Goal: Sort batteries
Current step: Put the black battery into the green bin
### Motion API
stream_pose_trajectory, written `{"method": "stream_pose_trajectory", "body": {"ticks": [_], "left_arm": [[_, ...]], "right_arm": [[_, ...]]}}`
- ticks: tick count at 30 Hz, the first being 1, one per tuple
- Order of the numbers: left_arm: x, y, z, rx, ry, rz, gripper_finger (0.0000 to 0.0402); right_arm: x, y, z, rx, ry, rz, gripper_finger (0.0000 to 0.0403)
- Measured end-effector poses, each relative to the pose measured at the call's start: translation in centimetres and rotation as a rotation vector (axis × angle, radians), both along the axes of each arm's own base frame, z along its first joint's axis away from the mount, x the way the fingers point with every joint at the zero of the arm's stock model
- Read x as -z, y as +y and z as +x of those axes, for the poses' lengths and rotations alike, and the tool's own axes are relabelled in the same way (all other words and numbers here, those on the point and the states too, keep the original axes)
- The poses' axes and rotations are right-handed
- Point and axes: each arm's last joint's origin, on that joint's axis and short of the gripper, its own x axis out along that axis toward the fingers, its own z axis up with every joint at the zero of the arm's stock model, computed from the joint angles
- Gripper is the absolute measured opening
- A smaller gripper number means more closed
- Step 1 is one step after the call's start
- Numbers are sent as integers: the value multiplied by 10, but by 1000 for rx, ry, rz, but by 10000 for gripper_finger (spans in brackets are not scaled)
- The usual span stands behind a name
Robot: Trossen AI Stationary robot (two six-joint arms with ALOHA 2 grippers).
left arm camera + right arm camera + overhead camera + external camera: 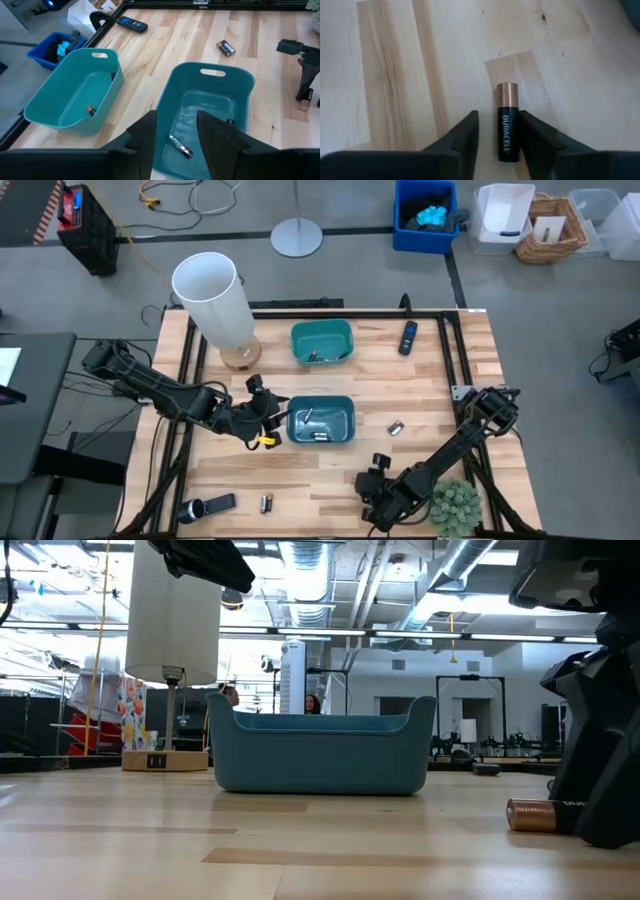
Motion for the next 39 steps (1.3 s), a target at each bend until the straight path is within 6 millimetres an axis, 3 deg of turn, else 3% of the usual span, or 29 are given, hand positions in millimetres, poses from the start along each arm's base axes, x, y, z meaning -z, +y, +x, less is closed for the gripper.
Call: {"method": "stream_pose_trajectory", "body": {"ticks": [8,16,21,32,39], "left_arm": [[0,0,0,2,2,4,134],[0,0,0,2,2,4,134],[0,0,0,4,4,7,134],[-1,-4,-2,-20,-17,22,134],[1,-21,-8,-11,-53,30,134]], "right_arm": [[1,-1,0,-5,7,-7,66],[-1,-1,-1,-7,5,-7,54],[-12,-4,-3,-27,-14,-33,53],[-78,-19,-9,-85,-201,-158,52],[-126,-58,0,-89,-298,-243,52]]}}
